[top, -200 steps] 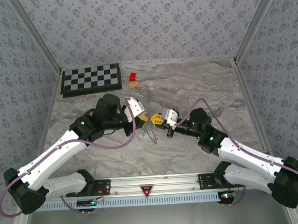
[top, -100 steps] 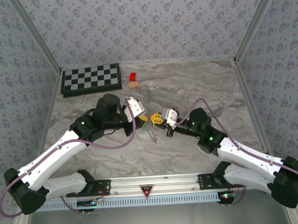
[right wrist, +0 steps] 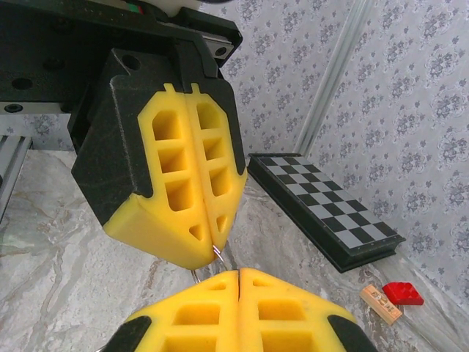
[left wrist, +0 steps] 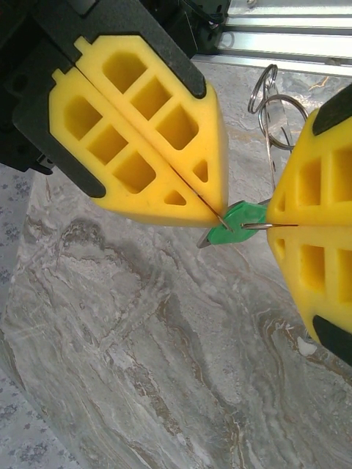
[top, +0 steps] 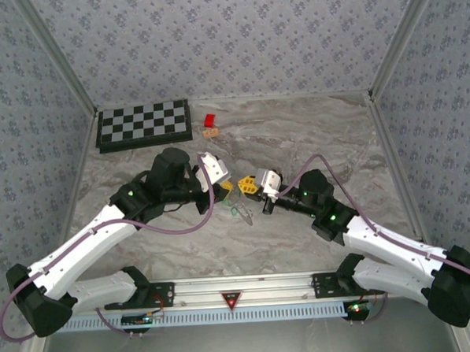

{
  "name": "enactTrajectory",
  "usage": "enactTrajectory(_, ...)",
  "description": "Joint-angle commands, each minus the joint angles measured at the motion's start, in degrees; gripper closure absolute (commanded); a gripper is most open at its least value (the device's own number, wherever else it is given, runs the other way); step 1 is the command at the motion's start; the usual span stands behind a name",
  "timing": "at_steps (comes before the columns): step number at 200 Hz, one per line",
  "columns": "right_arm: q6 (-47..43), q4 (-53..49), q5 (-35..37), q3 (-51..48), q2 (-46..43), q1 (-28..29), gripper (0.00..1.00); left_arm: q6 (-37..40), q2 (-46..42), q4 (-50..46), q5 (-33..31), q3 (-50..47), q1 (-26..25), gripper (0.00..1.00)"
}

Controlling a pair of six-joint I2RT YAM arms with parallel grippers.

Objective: Put the keys on the keyring

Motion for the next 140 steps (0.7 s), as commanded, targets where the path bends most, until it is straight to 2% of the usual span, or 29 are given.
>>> enactTrajectory(1,0.5,0.7,-0.9,1.1,-0.5,-0.1,1.00,0.3,-1.1,1.6,0.0,1.9,-0.4,1.00)
enactTrajectory(101,0.4,-0.1,-2.8,1.3,-0.1,0.1,1.00,0.0,-1.1,1.9,-0.9,1.9,-0.3,1.00)
enactTrajectory(140,0.3,0.4,-1.0,1.2,-0.1,0.2,1.00,0.1,-1.2,1.9,-0.2,1.8,-0.4,1.00)
